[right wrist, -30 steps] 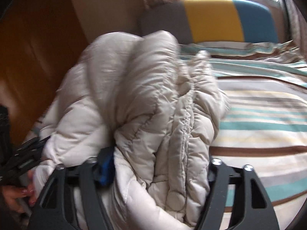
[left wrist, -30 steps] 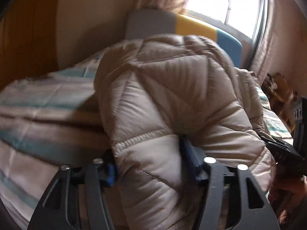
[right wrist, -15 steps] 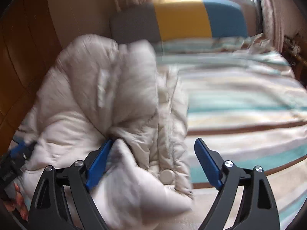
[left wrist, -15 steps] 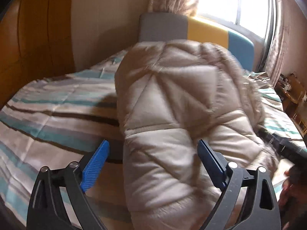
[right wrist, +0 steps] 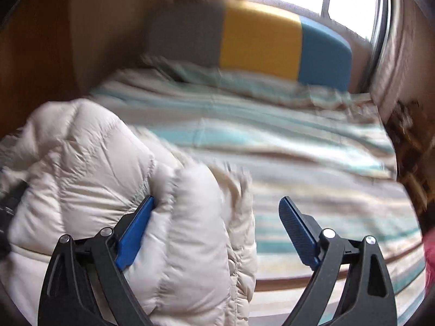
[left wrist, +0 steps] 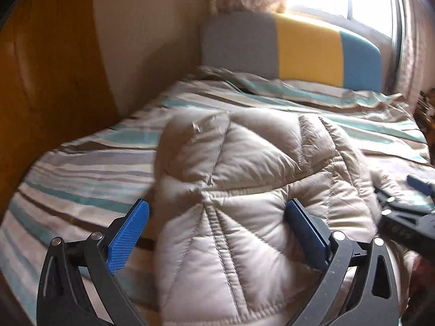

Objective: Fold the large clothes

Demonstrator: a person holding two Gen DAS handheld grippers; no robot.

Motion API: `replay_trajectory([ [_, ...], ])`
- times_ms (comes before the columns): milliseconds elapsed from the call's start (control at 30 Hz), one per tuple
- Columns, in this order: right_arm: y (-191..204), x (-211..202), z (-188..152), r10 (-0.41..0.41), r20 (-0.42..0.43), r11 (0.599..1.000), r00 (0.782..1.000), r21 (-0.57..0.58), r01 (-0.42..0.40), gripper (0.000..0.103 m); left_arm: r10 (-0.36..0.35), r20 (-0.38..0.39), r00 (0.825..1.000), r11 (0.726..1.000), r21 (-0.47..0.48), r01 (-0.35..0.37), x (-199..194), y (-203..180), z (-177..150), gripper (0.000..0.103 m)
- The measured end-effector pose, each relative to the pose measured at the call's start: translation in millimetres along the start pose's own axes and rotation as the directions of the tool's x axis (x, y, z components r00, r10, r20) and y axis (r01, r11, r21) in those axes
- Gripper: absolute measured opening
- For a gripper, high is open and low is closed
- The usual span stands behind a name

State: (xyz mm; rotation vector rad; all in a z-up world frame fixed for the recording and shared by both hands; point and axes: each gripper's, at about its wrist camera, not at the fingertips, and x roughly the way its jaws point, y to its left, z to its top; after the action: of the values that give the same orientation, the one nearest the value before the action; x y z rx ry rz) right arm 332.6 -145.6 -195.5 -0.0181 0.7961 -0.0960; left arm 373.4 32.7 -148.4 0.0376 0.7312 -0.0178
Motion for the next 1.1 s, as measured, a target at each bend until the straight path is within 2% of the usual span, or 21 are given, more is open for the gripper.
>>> replay_trajectory([
  [67, -12, 15, -14, 0.020, -0.004, 0.998, 1.000, 0.062, -0.020, 0.090, -0.042, -0.025, 0.999, 0.999, -0.021, 0.041, 16, -2, -6, 0.100],
  [133, -17, 25, -17, 0.033, -0.009, 0.995, 0.999, 0.091, -0.032, 0.090, -0.038, -0.009, 0.999, 0.999, -0.017, 0.038, 24, -7, -12, 0.100],
  [233, -19, 28, -15, 0.038, -0.002, 0.996, 0.999, 0.081, -0.038, 0.091, -0.008, -0.007, 1.000, 1.000, 0.011, 0.008, 28, -15, -16, 0.100],
  [333, -20, 9, -10, 0.068, 0.012, 0.995, 0.998, 0.071, -0.069, 0.093, -0.027, -0.012, 1.000, 1.000, 0.003, 0.027, 22, -11, -17, 0.100],
  [467, -28, -38, -18, 0.094, 0.085, 0.991, 0.992, 0.088, -0.101, 0.100, -0.043, -0.004, 0.999, 0.999, -0.026, 0.043, -6, 2, -24, 0.100],
  [567, -33, -78, -34, 0.118, 0.117, 0.986, 0.986, 0.102, -0.130, 0.101, -0.022, 0.000, 1.000, 0.997, -0.069, 0.022, -33, 9, -39, 0.100],
  [700, -31, -115, -58, 0.184, 0.103, 0.974, 0.978, 0.115, -0.195, 0.101, 0.051, -0.006, 0.999, 0.993, -0.108, -0.052, -66, 16, -65, 0.100],
  [767, -28, -134, -72, 0.207, 0.094, 0.970, 0.974, 0.109, -0.217, 0.101, 0.046, -0.004, 0.999, 0.993, -0.111, -0.046, -83, 18, -77, 0.100],
  [833, -25, -155, -85, 0.222, 0.110, 0.967, 0.969, 0.106, -0.233, 0.101, 0.033, 0.014, 0.999, 0.992, -0.119, -0.031, -105, 20, -92, 0.100],
  [1100, -17, -229, -132, 0.227, 0.164, 0.968, 0.960, 0.072, -0.241, 0.101, 0.062, 0.099, 0.993, 0.993, -0.109, -0.051, -187, 23, -126, 0.100],
])
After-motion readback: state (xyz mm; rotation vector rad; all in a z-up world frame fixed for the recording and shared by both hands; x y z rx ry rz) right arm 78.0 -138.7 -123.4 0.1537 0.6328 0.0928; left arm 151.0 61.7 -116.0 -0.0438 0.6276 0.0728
